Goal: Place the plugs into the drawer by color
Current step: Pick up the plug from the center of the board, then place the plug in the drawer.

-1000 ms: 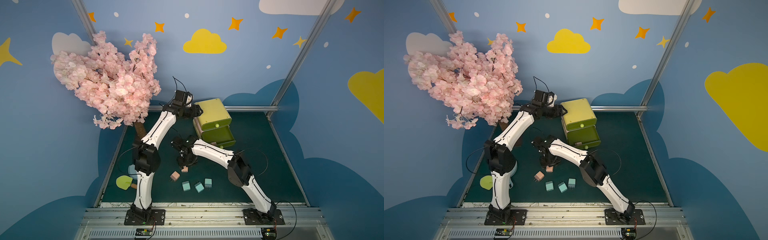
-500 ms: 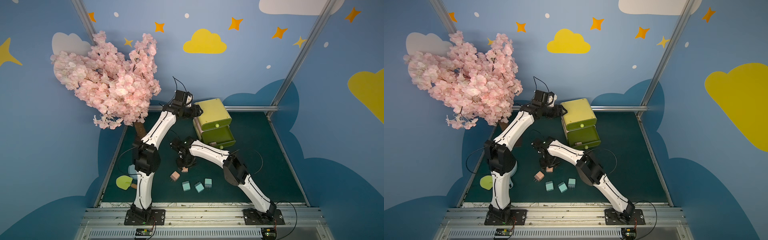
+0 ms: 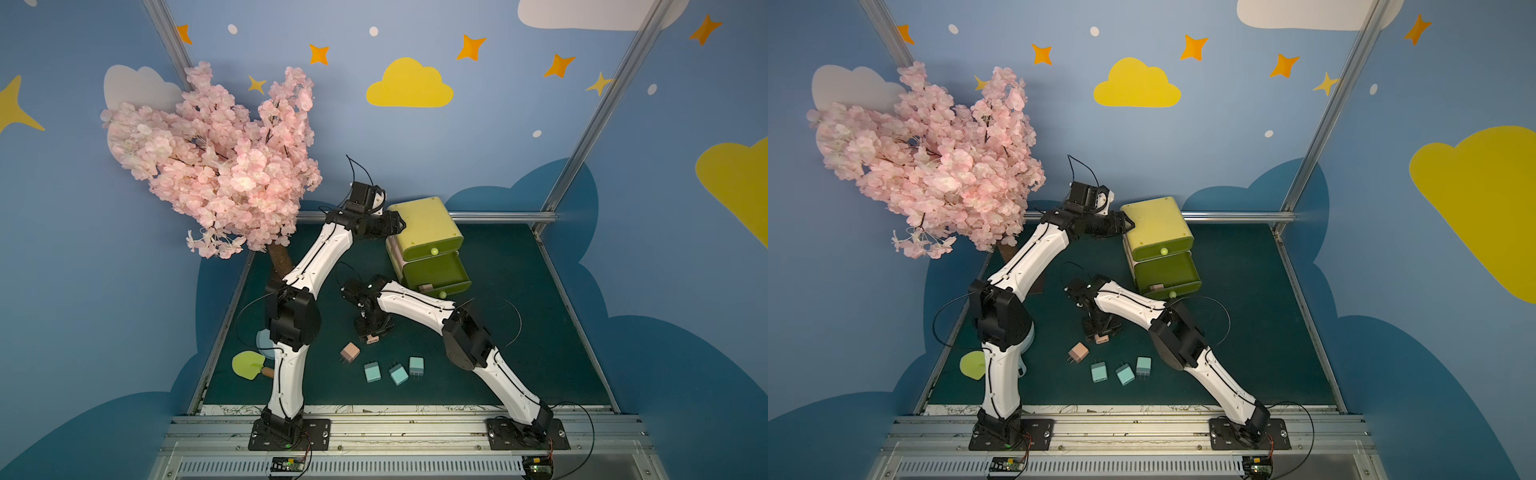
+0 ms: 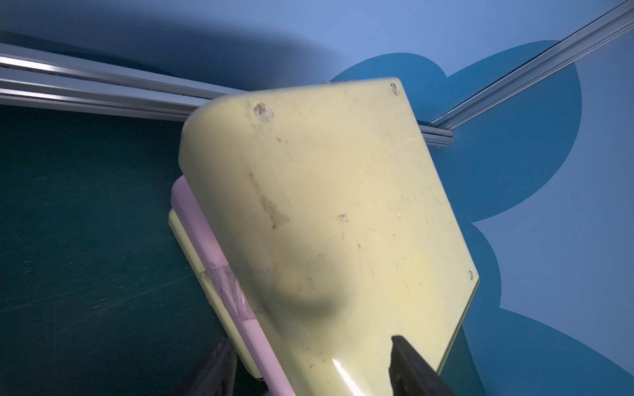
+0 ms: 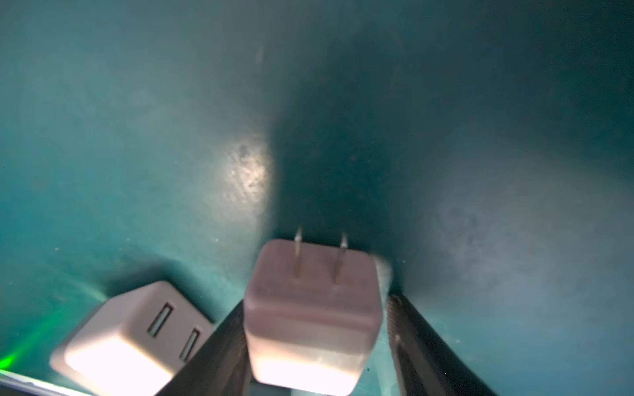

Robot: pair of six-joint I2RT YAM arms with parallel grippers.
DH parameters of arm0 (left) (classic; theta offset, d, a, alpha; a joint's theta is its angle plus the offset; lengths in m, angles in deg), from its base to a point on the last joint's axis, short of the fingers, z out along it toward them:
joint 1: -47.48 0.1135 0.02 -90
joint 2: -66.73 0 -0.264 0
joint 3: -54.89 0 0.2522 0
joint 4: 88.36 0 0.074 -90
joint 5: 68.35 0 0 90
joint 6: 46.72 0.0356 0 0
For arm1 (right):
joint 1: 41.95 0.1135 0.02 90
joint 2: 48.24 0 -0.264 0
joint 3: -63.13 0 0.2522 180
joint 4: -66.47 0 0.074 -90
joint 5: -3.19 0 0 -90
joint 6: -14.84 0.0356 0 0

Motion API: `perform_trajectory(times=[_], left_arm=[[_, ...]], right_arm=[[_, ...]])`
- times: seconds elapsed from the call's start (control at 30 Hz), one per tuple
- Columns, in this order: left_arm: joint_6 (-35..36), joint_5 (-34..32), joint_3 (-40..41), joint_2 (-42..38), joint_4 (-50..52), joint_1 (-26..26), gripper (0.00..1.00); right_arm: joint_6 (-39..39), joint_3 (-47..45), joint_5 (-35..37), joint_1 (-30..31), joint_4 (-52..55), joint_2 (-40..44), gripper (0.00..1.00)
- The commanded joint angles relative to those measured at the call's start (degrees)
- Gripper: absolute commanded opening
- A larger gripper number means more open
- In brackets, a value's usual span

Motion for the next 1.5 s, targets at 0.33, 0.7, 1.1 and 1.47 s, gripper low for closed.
perform_trajectory(times=[0.33,0.7,1.1,1.47], left_arm=[[0.46,0.05,0.97,-1.89,-1.12,-0.06,0.73],[0.74,-0.12,0.88,-1.81,-0.94,-0.40,0.73],[0.33,0.04,-2.75,0.53,-0.50,-0.45,0.74],[0.75,0.45,-8.77,4.56,2.13,-0.83,0.73]], right_arm=[[-2.42,-8.07,6.70,0.03,-4.92,7.72,0.55],[-7.84,-19.75,11.80,-0.46,-10.50,24.35,0.35],[-16.12,-28.98,12.67,-13.39,-14.43,39.72,0.16],[-23.45,-22.62,10.63,-24.75,-12.83,31.26,0.14]])
